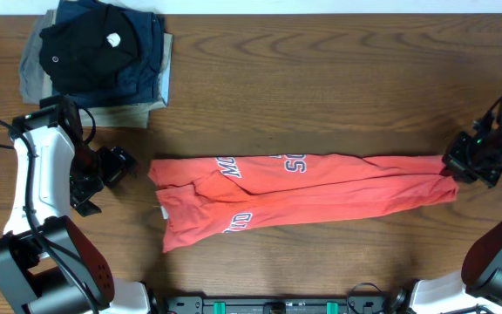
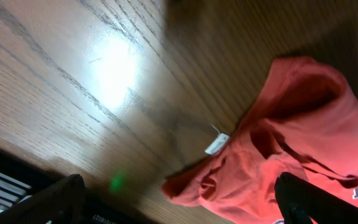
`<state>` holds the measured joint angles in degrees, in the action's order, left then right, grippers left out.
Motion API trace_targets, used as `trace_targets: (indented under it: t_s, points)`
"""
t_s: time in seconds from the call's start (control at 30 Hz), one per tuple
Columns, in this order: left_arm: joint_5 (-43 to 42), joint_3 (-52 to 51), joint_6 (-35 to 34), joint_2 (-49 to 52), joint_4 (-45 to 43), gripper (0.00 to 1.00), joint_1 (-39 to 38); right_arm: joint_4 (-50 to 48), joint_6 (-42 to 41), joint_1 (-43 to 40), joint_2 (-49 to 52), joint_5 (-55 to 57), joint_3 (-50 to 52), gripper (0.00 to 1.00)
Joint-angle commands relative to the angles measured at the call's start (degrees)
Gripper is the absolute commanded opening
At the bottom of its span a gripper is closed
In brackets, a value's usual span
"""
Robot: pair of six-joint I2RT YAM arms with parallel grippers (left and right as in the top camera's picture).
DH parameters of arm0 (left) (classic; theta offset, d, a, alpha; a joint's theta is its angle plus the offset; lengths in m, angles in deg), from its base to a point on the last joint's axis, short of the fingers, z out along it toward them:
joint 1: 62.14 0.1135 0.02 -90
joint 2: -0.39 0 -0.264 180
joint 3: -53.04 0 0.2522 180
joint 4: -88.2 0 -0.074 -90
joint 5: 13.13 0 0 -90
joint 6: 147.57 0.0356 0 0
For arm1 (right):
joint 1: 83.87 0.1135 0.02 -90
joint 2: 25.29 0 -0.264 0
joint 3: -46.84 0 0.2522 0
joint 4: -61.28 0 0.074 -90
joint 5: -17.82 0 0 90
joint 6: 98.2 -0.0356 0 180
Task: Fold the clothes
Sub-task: 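Fold the right end leftward over the middle with the right gripper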
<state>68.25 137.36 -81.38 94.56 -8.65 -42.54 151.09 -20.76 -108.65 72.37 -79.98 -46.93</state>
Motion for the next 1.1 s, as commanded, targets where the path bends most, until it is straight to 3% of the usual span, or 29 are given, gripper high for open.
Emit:
trace_targets:
  t_s: [0.0, 0.47, 0.73, 1.07]
  points:
    - [0.11, 0.55, -0.33, -0.59, 0.24, 0.98, -0.07, 1.66, 0.61, 1.77, 0.15, 1.31, -3.28, 0.01]
    - [0.13, 0.55, -0.33, -0.59, 0.20, 0.98, -0.07, -2.19, 1.36, 23.21, 0.04, -7.93, -3.45, 0.01]
    - [0.11, 0.55, -0.33, -0.59, 0.20, 0.98, -0.07, -6.54, -4.55, 38.73, 0.07, -7.89, -3.06, 0.01]
    - [0.11, 0.55, -0.33, -0.59, 0.24, 0.98, -0.07, -16.17, -12.94, 51.91, 0.11, -6.67, 1.16, 0.01]
